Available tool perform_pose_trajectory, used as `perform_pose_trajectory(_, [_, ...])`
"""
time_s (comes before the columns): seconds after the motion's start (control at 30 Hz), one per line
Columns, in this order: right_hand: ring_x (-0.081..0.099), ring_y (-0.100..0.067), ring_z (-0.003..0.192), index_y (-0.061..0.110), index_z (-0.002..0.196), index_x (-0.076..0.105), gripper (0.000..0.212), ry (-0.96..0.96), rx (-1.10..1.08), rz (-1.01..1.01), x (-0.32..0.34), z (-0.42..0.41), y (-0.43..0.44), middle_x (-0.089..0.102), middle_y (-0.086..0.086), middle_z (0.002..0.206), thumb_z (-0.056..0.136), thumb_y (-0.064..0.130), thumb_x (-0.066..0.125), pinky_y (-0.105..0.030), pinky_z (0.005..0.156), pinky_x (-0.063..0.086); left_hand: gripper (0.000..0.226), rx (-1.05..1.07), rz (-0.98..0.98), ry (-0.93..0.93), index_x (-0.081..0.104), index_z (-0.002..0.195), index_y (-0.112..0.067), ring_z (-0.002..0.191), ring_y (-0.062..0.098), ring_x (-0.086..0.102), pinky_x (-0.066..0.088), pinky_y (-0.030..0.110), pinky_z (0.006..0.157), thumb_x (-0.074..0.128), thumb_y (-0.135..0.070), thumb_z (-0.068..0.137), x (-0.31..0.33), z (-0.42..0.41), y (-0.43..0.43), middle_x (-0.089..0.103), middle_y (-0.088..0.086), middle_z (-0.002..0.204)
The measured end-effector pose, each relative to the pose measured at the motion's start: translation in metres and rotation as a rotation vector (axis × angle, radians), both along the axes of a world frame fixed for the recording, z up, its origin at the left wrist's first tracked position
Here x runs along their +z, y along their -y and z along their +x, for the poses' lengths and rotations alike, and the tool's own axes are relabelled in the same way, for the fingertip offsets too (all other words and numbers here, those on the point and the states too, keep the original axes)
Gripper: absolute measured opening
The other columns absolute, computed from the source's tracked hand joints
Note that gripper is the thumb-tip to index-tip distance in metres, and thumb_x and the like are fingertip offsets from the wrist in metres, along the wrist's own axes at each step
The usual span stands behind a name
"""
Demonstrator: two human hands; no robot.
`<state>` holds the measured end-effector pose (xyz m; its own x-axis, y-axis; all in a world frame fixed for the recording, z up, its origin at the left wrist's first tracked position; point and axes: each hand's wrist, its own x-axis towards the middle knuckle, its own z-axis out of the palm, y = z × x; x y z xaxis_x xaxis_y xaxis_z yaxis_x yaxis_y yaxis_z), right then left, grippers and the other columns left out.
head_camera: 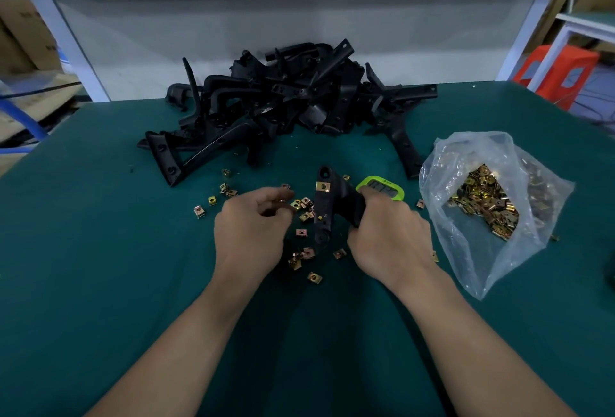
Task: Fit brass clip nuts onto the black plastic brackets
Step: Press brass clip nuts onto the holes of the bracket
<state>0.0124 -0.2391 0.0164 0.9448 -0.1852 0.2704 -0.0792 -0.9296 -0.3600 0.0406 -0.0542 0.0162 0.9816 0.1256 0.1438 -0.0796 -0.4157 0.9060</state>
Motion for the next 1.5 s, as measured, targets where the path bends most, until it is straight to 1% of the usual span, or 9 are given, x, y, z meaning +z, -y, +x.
perform_pose_trajectory(0.17, [0.042,-0.031,0.068,0.029,0.104,0.052,0.029,-0.005,0.002,0.000,-0.001,0.000,0.000,0.039,0.010,0.066,0.079,0.025,0.067,-0.035,0.065,0.033,0.037,-0.021,0.059,0.042,0.077,0.095,-0.038,0.078,-0.011,0.067,0.053,0.009,0.066,0.060,-0.005,0.091,-0.001,0.004,-0.008,0.074,-0.028,0.082])
perform_pose_trajectory(0.3, [0.042,-0.031,0.068,0.029,0.106,0.054,0.030,-0.014,0.001,0.001,0.001,-0.001,-0.001,0.041,0.008,0.068,0.079,0.025,0.067,-0.035,0.065,0.033,0.025,-0.201,0.375,-0.028,0.079,0.097,-0.041,0.083,-0.016,0.063,0.041,-0.002,0.065,0.075,-0.020,0.086,0.007,0.015,-0.034,0.071,-0.030,0.086])
perform_pose_trajectory(0.4, [0.042,-0.030,0.069,0.029,0.110,0.056,0.033,-0.013,0.001,-0.006,0.001,-0.001,-0.002,0.046,0.006,0.073,0.079,0.024,0.066,-0.034,0.065,0.033,0.024,-0.420,0.527,-0.161,0.075,0.093,-0.048,0.087,-0.008,0.060,0.042,0.004,0.067,0.084,-0.028,0.081,0.012,0.016,-0.042,0.067,-0.022,0.097])
perform_pose_trajectory(0.53, [0.042,-0.030,0.067,0.029,0.113,0.057,0.036,-0.004,0.003,-0.020,-0.001,-0.001,-0.002,0.045,0.006,0.071,0.078,0.023,0.066,-0.034,0.064,0.032,0.027,-0.372,0.526,-0.135,0.073,0.078,-0.045,0.082,0.000,0.063,0.046,0.010,0.064,0.082,-0.020,0.085,0.009,0.016,-0.037,0.070,-0.015,0.088])
perform_pose_trajectory(0.67, [0.042,-0.030,0.068,0.030,0.115,0.057,0.039,-0.001,-0.002,-0.010,-0.003,0.000,0.000,0.041,0.009,0.069,0.078,0.025,0.067,-0.034,0.064,0.034,0.016,-0.326,0.472,-0.057,0.077,0.097,-0.040,0.093,0.001,0.063,0.052,0.022,0.082,0.075,-0.026,0.088,0.003,0.008,-0.029,0.069,-0.020,0.102])
perform_pose_trajectory(0.87, [0.044,-0.030,0.068,0.030,0.108,0.056,0.029,0.010,0.007,0.005,-0.003,0.000,-0.002,0.062,0.000,0.080,0.081,0.030,0.067,-0.035,0.064,0.034,0.010,-0.312,0.509,0.037,0.071,0.087,-0.036,0.093,0.015,0.061,0.054,0.038,0.084,0.076,-0.027,0.089,-0.002,0.000,-0.003,0.067,-0.012,0.100])
perform_pose_trajectory(1.2, [0.049,-0.032,0.070,0.030,0.108,0.056,0.031,-0.001,0.014,0.008,-0.001,0.000,0.000,0.052,0.005,0.076,0.079,0.028,0.067,-0.035,0.065,0.035,0.024,-0.201,0.148,0.038,0.075,0.082,-0.039,0.073,-0.008,0.069,0.057,0.017,0.069,0.080,-0.016,0.083,0.006,-0.006,-0.006,0.074,-0.027,0.076])
perform_pose_trajectory(1.37, [0.043,-0.029,0.068,0.030,0.111,0.058,0.034,0.006,-0.005,0.006,-0.002,0.000,0.001,0.039,0.011,0.066,0.078,0.027,0.068,-0.034,0.065,0.035,0.018,-0.306,-0.172,-0.056,0.083,0.082,-0.017,0.081,0.022,0.077,0.062,0.039,0.081,0.085,0.000,0.077,0.007,-0.005,-0.004,0.080,0.001,0.082])
perform_pose_trajectory(1.5, [0.043,-0.030,0.067,0.030,0.110,0.058,0.035,0.008,-0.002,-0.006,-0.002,0.000,0.000,0.034,0.014,0.064,0.077,0.026,0.068,-0.034,0.064,0.034,0.015,-0.391,-0.276,-0.082,0.082,0.080,-0.013,0.075,0.021,0.076,0.060,0.028,0.070,0.089,-0.003,0.071,0.008,-0.007,-0.005,0.079,0.007,0.081])
